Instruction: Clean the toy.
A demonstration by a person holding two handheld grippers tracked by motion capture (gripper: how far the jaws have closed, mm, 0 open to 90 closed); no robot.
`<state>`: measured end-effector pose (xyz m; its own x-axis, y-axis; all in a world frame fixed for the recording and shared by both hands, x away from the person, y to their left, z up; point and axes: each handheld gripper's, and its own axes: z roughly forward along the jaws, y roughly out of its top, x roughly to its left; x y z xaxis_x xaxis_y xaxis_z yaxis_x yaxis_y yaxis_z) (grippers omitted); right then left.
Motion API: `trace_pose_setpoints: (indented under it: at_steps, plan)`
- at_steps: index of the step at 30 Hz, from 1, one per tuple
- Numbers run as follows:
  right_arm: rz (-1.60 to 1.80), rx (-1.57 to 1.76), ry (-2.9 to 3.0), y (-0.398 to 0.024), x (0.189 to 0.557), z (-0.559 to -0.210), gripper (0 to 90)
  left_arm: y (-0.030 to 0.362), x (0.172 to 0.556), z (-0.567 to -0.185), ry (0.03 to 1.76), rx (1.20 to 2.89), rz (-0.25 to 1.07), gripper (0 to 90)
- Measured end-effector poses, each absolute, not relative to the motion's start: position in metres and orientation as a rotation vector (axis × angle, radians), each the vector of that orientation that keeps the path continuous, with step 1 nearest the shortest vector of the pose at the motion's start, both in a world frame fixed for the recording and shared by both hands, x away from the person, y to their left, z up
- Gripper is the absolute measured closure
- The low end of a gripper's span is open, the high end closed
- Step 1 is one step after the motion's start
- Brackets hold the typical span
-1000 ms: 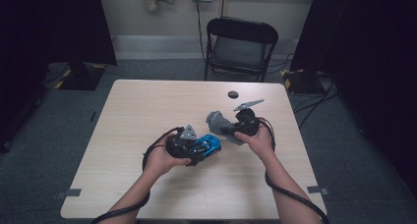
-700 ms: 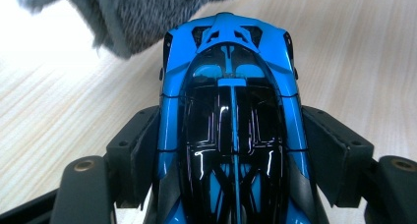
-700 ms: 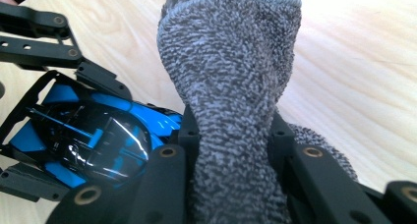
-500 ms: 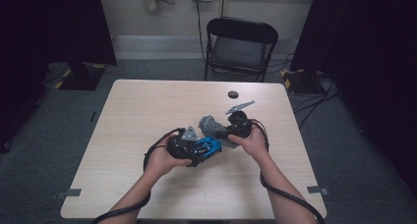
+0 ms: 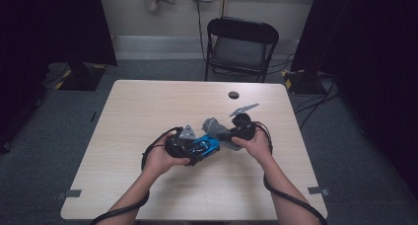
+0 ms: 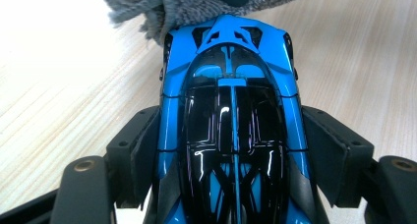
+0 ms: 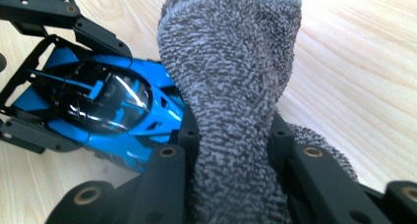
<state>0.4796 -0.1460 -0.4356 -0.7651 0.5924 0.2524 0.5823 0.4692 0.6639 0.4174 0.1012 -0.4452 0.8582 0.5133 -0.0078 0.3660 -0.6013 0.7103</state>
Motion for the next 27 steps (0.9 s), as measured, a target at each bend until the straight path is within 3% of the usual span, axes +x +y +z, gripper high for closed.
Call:
trace_pose_setpoints:
  at_steps: [27]
  plan:
    - [1.273, 1.086, 2.71, -0.148, 0.46, -0.452, 69.2, 0.128, 0.436, -0.448, 0.8, 2.223, 0.287, 28.1]
